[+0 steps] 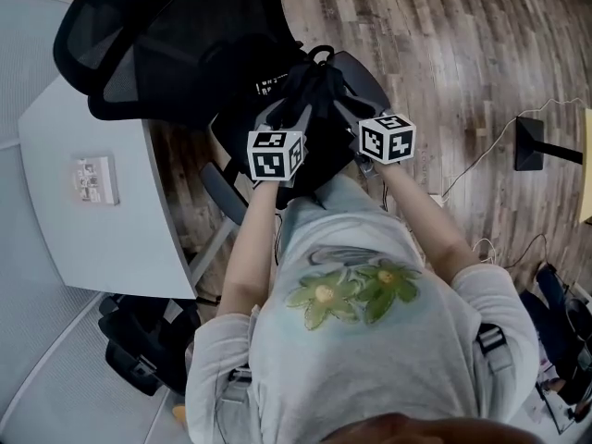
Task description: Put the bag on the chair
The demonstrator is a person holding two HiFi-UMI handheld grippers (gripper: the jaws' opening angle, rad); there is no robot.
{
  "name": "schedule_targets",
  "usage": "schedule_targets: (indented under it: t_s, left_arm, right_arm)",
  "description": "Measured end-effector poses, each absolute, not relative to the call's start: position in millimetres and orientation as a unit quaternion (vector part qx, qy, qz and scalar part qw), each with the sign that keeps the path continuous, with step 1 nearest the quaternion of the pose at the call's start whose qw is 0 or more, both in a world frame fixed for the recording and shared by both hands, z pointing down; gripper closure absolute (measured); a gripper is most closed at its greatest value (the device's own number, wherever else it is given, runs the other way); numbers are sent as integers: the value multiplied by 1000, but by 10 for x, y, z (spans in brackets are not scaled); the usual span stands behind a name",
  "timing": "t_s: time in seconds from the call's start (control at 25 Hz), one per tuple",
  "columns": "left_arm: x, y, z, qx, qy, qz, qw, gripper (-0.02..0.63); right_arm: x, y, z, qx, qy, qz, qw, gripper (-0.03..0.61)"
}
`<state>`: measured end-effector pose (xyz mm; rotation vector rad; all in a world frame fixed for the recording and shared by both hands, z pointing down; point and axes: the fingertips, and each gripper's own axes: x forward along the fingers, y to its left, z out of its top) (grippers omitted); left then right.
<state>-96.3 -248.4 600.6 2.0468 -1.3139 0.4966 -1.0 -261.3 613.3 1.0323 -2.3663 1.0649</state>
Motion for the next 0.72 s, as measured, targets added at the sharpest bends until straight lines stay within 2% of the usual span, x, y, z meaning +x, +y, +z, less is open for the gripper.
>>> schedule_targets:
  t_s: [0.24, 0.32, 0.56, 0.72]
  left_arm:
    - [-857, -2379, 5663, 791, -507, 168, 297, 476]
    - [-822, -2321, 5610, 795, -503, 166, 294, 534]
    - [-742, -2125, 5491, 802, -500, 174, 277, 595]
    - [-740, -2057, 5340, 803, -503, 158, 276, 597]
  right_arm:
    - [10, -2496, 5759, 362, -848, 367, 124, 566]
    - [1, -2447, 5667, 356, -853, 363, 119, 569]
    - [-51, -2246, 5420, 334, -871, 346, 97, 569]
    - [-94, -2163, 5332, 327, -877, 340, 92, 569]
